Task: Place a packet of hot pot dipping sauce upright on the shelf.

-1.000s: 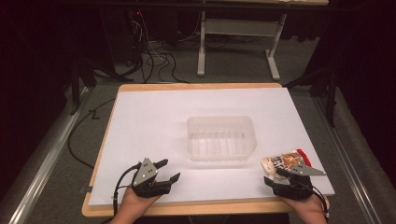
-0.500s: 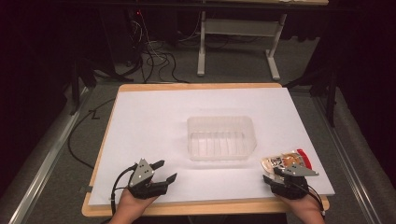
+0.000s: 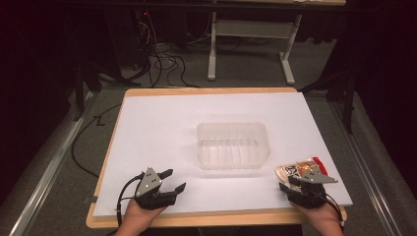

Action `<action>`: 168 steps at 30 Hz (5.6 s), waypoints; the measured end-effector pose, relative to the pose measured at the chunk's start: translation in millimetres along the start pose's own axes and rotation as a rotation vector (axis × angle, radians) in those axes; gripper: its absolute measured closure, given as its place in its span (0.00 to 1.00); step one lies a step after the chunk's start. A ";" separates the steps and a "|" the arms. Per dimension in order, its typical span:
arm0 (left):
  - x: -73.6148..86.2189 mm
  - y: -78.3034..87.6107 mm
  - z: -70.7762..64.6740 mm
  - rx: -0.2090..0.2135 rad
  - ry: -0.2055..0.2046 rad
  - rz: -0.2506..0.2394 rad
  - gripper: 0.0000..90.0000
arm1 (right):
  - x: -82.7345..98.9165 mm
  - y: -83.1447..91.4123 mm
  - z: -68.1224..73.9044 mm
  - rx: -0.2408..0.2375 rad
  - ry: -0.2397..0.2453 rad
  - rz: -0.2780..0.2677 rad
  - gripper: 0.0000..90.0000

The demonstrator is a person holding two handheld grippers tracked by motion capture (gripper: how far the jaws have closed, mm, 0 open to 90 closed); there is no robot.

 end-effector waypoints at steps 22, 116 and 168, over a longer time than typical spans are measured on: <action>-0.2 -1.2 -1.2 0.007 -0.004 0.003 0.39 | 6.6 6.3 -24.5 -0.010 -0.075 -0.023 0.80; 11.8 23.7 6.2 -0.038 0.017 -0.022 0.39 | -76.7 69.3 -39.7 0.029 -0.192 -0.490 0.82; 7.5 16.2 3.5 -0.023 -0.007 -0.014 0.38 | -32.5 26.0 -35.6 0.051 -0.077 -0.290 0.89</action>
Point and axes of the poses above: each handheld gripper's, and its own axes: y roughly backward along the jaws, x roughly out of its underside, z roughly to its left, the point moved 4 cm from there along -y, roughly forward along the jaws, and after that the axes turned 11 degrees about z, right-handed, at the moved point
